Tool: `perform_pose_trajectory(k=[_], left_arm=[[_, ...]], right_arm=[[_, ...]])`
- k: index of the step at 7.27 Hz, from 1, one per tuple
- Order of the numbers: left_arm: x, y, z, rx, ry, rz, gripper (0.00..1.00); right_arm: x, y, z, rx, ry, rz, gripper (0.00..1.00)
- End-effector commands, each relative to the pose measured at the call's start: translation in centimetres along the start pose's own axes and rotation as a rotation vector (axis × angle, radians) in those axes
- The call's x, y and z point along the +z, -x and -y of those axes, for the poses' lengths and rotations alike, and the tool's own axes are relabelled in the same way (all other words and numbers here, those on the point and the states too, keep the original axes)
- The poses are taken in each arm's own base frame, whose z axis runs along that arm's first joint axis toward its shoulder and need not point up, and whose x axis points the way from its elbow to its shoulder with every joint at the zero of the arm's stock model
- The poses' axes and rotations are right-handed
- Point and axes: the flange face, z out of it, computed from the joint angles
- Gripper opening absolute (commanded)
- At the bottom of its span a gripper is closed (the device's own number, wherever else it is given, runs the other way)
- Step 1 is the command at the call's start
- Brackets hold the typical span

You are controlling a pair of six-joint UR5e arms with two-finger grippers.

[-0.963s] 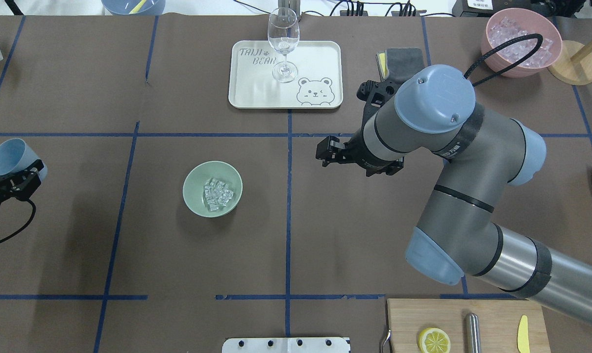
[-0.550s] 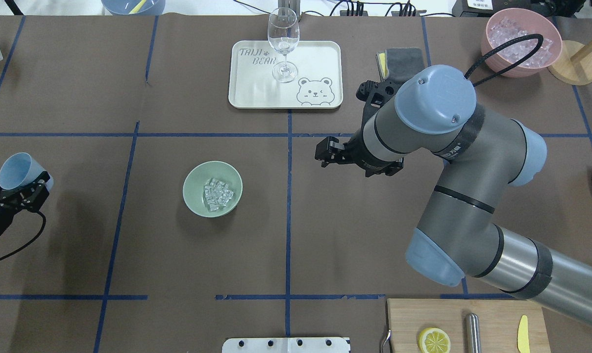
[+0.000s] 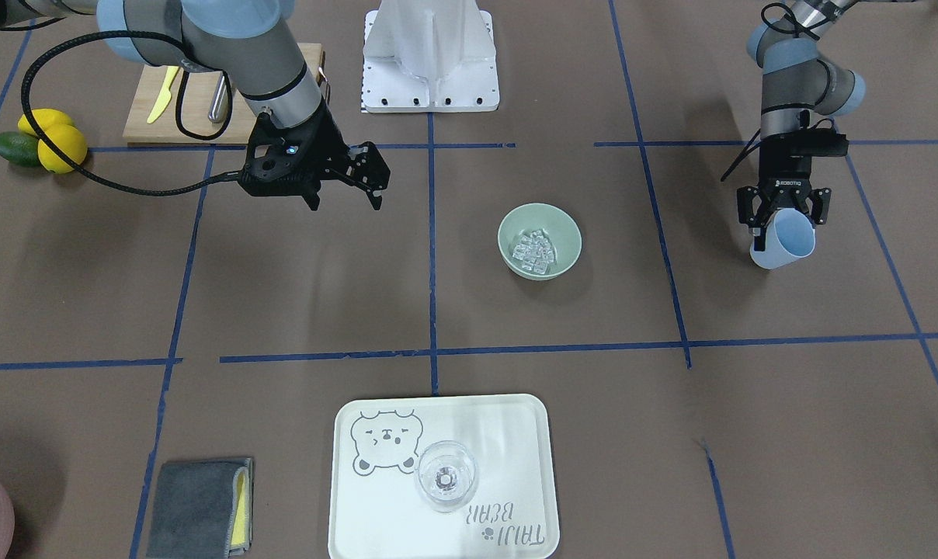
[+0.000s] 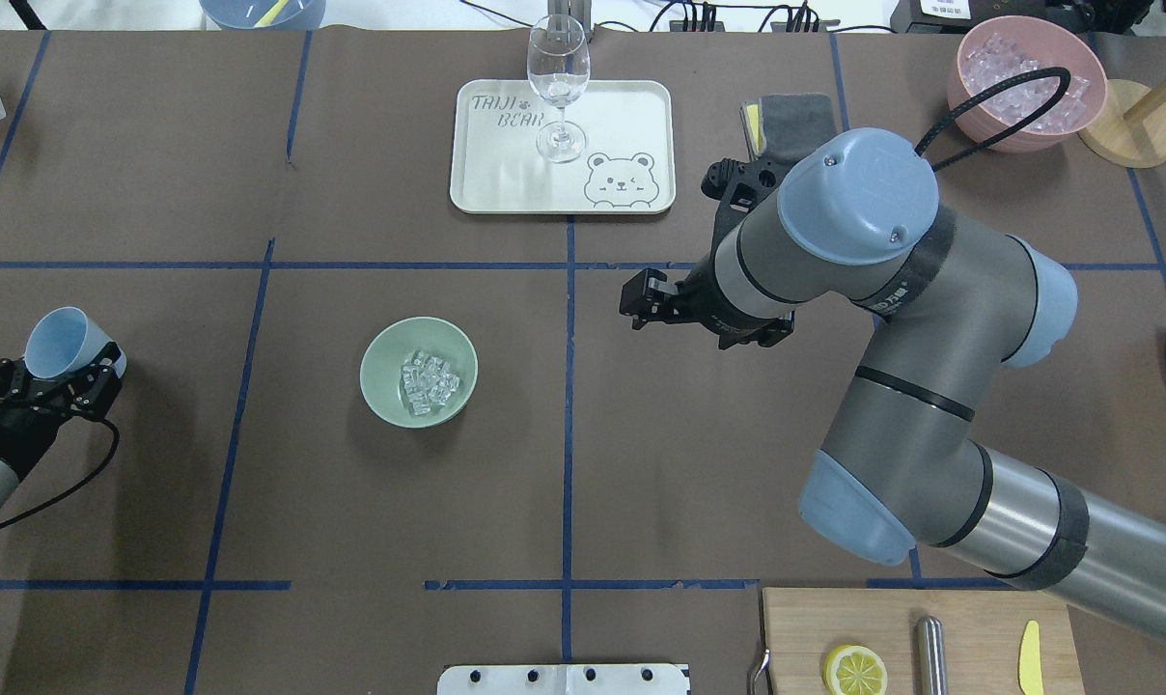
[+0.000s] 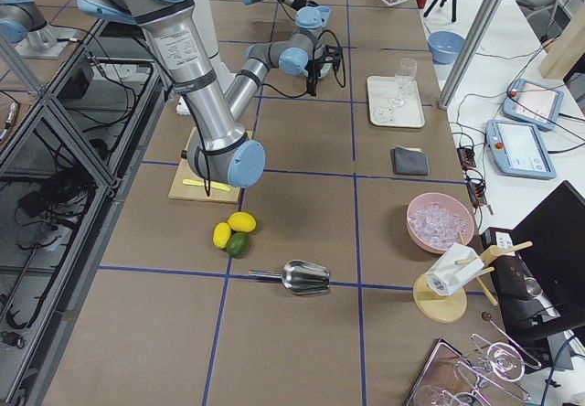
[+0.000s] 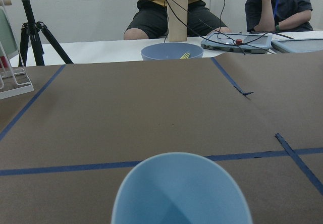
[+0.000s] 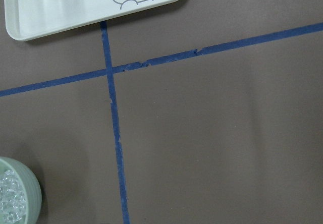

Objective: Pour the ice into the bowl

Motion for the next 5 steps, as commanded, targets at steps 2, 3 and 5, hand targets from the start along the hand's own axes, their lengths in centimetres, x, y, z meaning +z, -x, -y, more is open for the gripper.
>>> perform_pose_trajectory(k=[2,3,5], left_arm=[[-0.4,0.1,0.3,0.007,-0.005,-0.027,1.00],[-0.4,0.0,0.3,0.012,-0.004,-0.028,1.00],[-3.2,0.0,3.0,0.065,0.054,-0.101,1.00]], right_arm=[[0.1,0.1,-0.2,-0.002,0.004,0.000,1.00],[0.3,0.3,-0.7,0.005,0.009,0.002,1.00],[0.2,0.8,-1.0,0.001,0.012,0.008,1.00]])
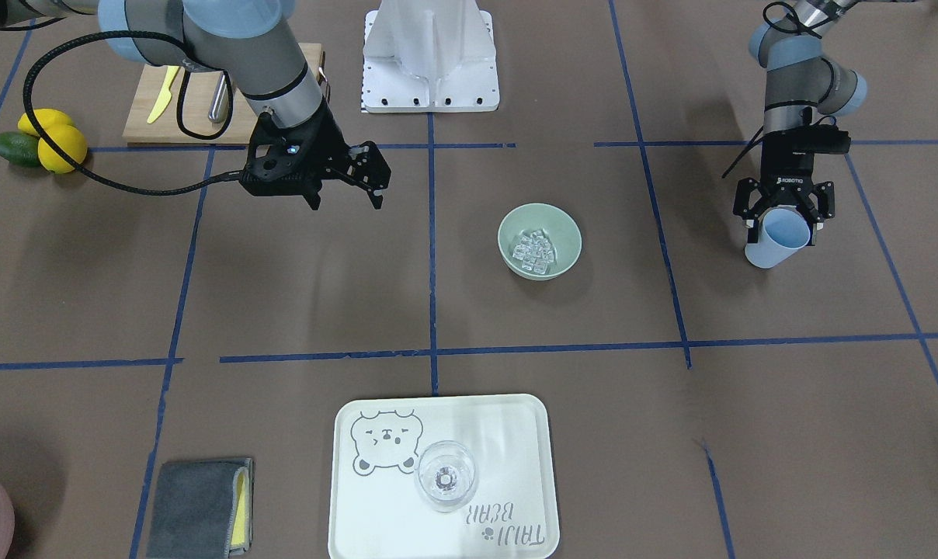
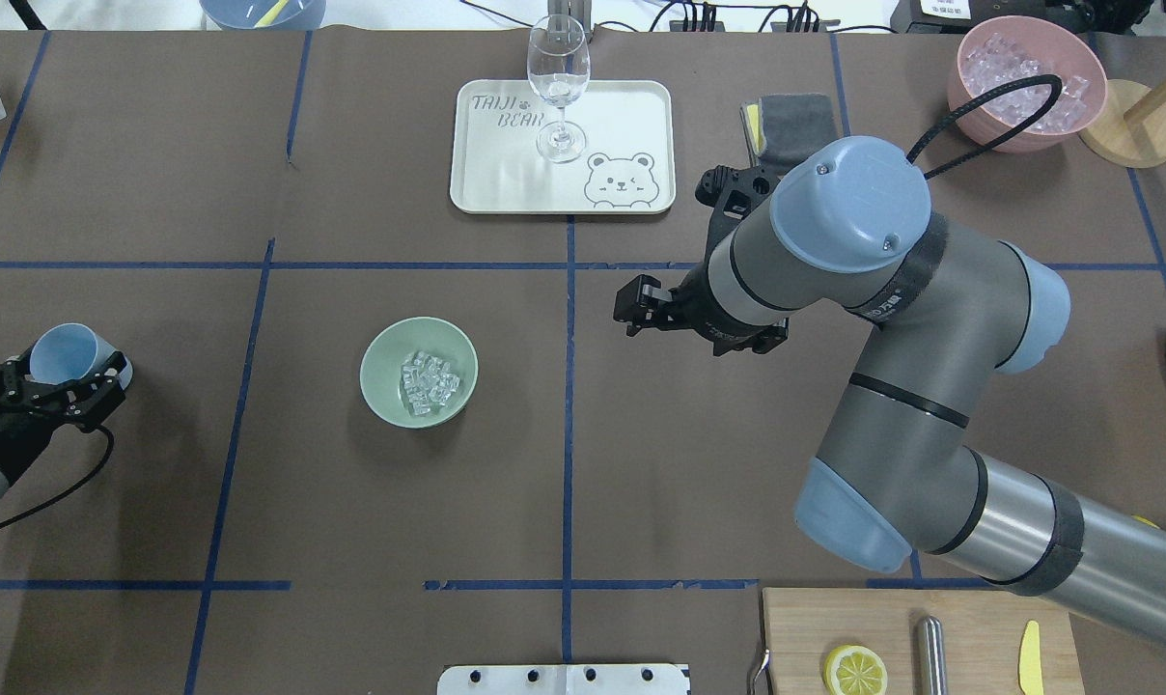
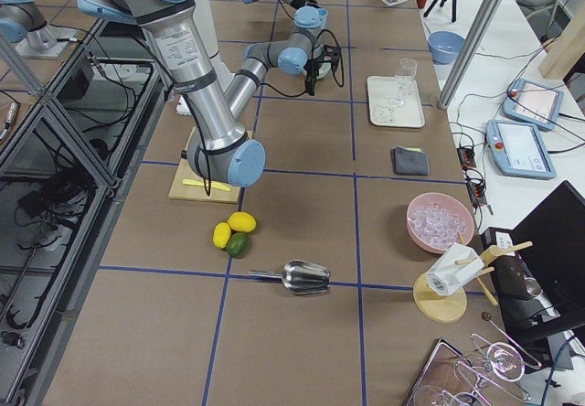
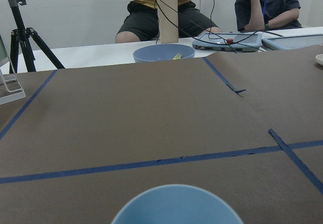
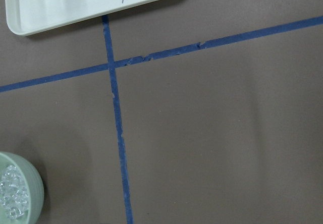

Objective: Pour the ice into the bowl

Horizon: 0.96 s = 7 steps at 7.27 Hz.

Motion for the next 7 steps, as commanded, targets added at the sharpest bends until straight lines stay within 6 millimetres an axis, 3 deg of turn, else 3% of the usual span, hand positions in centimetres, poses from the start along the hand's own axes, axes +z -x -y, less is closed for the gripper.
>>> perform_pose_trajectory(k=[1,4,5,7], left_arm=[[-3.6,0.1,3.4,0.056,0.038,-0.065,1.00],[-4.0,-0.2,4.0,0.086,0.044,-0.083,1.00],[-4.1,-0.8,4.5,0.091,0.062,-0.112,1.00],[-3.4,1.1,8.1,0.173,0.116,-0.153,1.00]], right_arm=[[0.1,0.5,-0.6,-0.006,0.006,0.006,1.00],[2.1,3.1,-3.5,-0.028,0.025,0.005,1.00],[3.5,5.1,-4.6,-0.014,0.026,-0.003,1.00],[6.3,10.8,-4.4,-0.017,0.004,-0.022,1.00]])
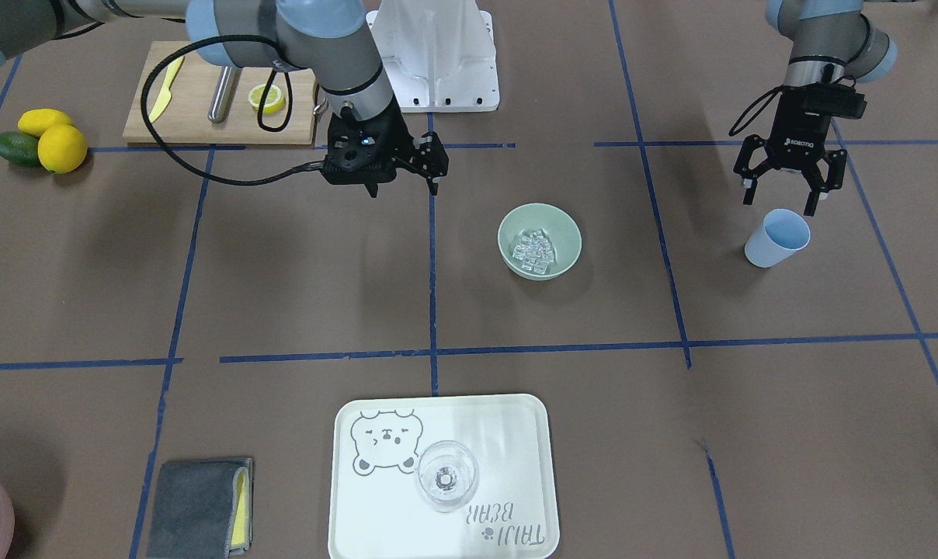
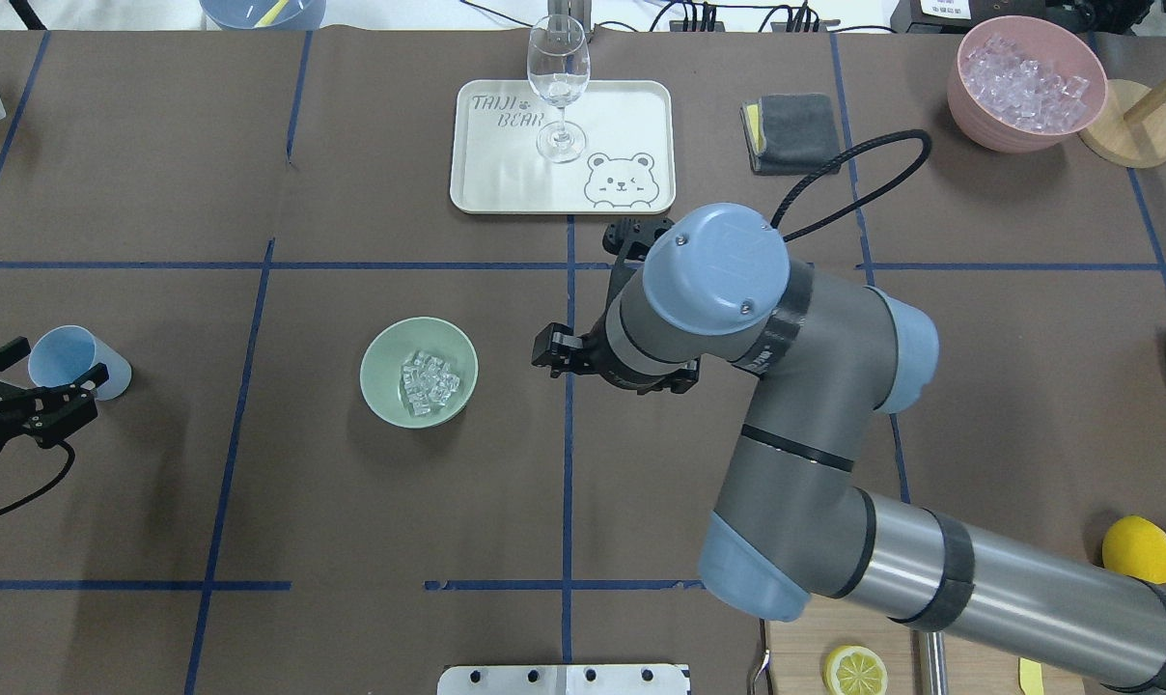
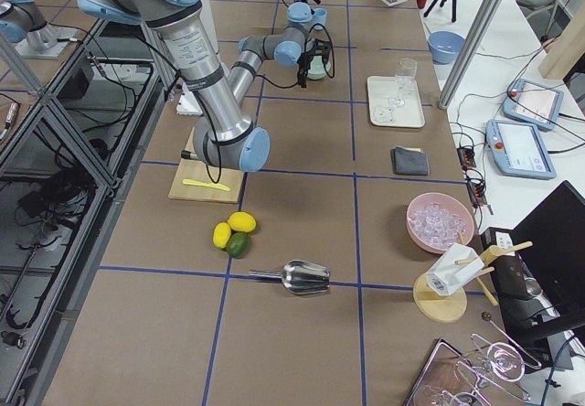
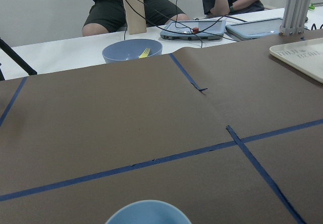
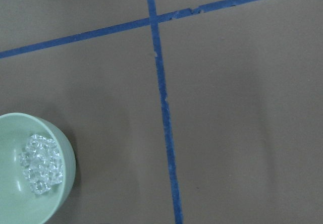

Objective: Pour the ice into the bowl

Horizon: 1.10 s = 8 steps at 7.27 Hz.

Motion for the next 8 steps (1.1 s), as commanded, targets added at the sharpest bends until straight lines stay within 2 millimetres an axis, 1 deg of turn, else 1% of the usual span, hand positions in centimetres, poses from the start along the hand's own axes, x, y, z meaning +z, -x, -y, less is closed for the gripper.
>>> perform_pose_trajectory(k=[1,2,3,4,5,6,7,8], left_arm=[[0.2,3.4,3.5,0.104,0.100,-0.051,1.00],[0.7,5.8,6.0,0.118,0.185,-0.059,1.00],[1.8,6.3,9.6,0.141,0.218,-0.056,1.00],[1.9,6.5,11.4,0.179,0.229,-0.025,1.00],[2.1,6.3,11.8,0.200,0.258,-0.008,1.00],[2.2,6.0,13.1,0.192,0.281,0.021,1.00],[2.3,6.3,13.9,0.185,0.340,0.080,1.00],[3.8,5.7,15.7,0.194,0.355,0.104,1.00]], right_arm=[[3.0,5.3,0.8,0.001,-0.019,-0.018,1.00],[5.2,6.4,1.7,-0.005,-0.039,0.006,1.00],[6.1,7.0,2.1,0.011,-0.042,0.025,1.00],[7.4,9.1,2.0,0.013,-0.053,0.008,1.00],[9.6,10.7,1.3,0.005,-0.068,-0.016,1.00],[11.4,10.7,0.4,-0.001,-0.054,-0.041,1.00],[12.3,10.6,-0.3,-0.005,-0.044,-0.053,0.97],[12.2,10.7,-0.3,-0.004,-0.044,-0.052,0.44]])
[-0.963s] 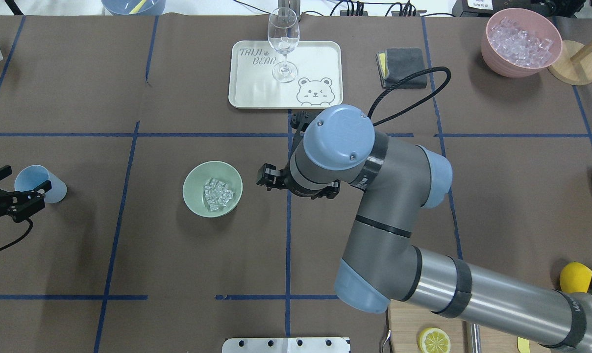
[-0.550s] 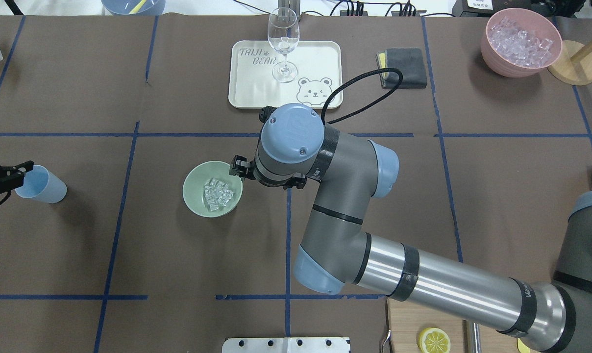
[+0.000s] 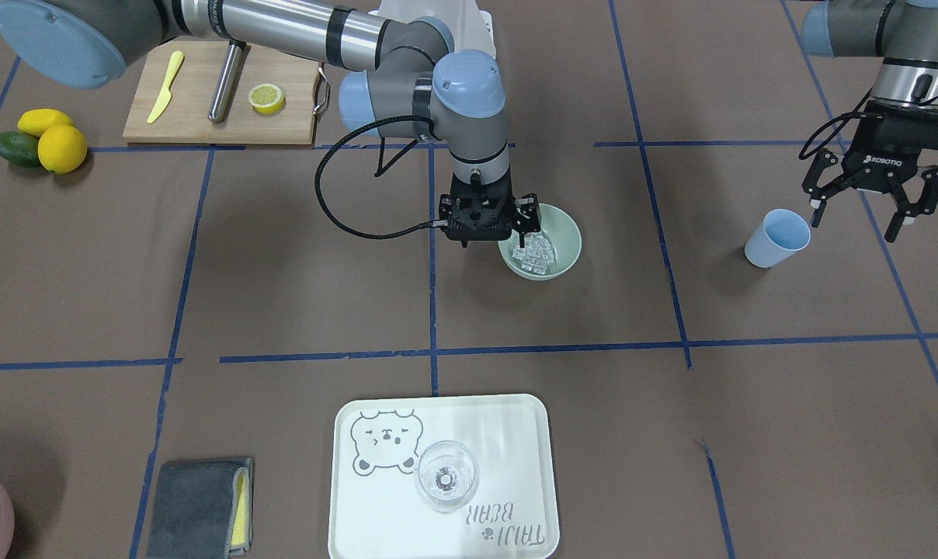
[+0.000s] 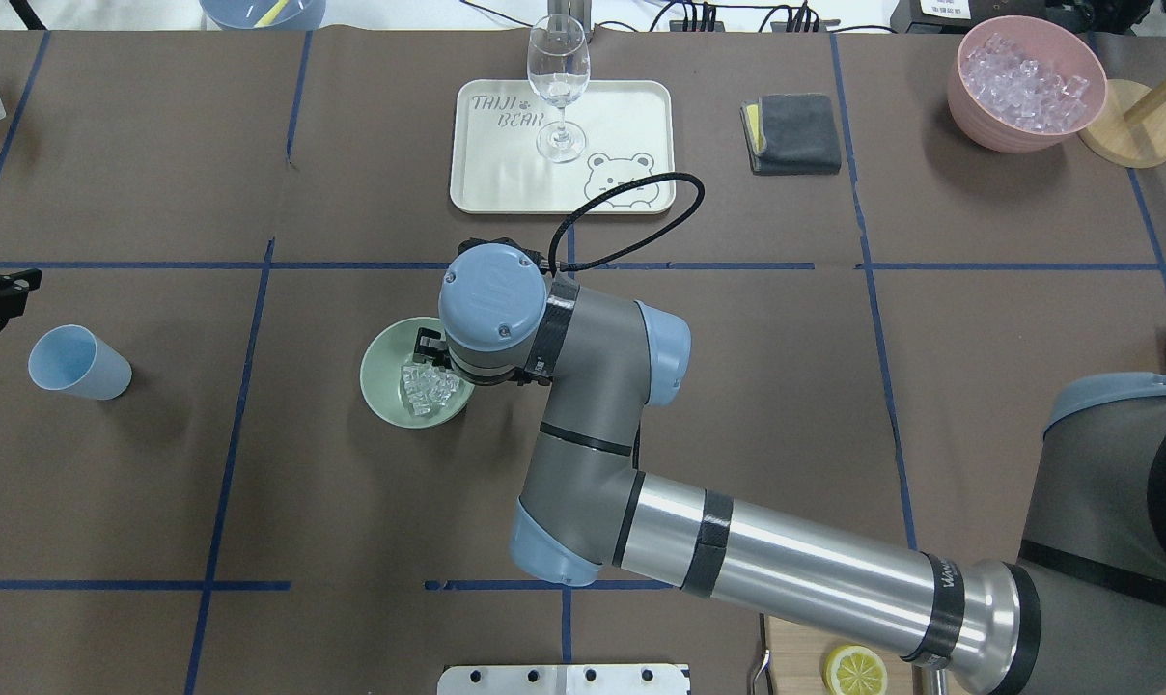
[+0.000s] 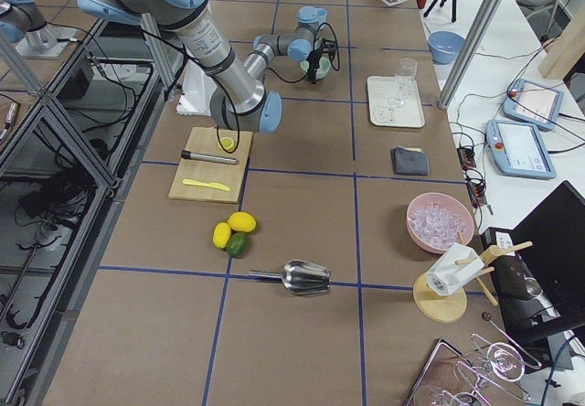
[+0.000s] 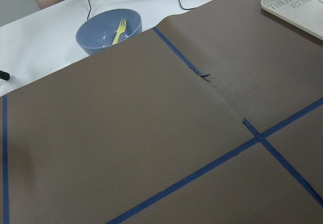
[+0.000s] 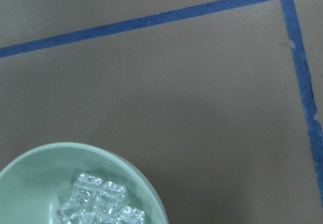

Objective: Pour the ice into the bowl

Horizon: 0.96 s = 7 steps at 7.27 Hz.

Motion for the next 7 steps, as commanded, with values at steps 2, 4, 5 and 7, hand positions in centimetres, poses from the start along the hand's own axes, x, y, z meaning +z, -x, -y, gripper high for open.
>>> perform_pose_trajectory(k=[2,4,5,7], left_arm=[[1.1,0.6,3.2,0.012,0.095,0.066,1.00],[1.4,3.2,8.0,0.038,0.226,0.033,1.00],[1.8,3.1,9.2,0.039,0.274,0.043,1.00],[1.0,4.0,9.4,0.025,0.282,0.007,1.00]], right_arm=[[0.8,0.2,-1.2,-0.028,0.019,-0.006,0.00],[0.0,0.6,-1.2,-0.033,0.018,0.009,0.00],[-1.5,1.1,-1.1,-0.033,0.010,0.040,0.00],[-6.3,1.8,-0.3,-0.033,-0.001,0.124,0.00]])
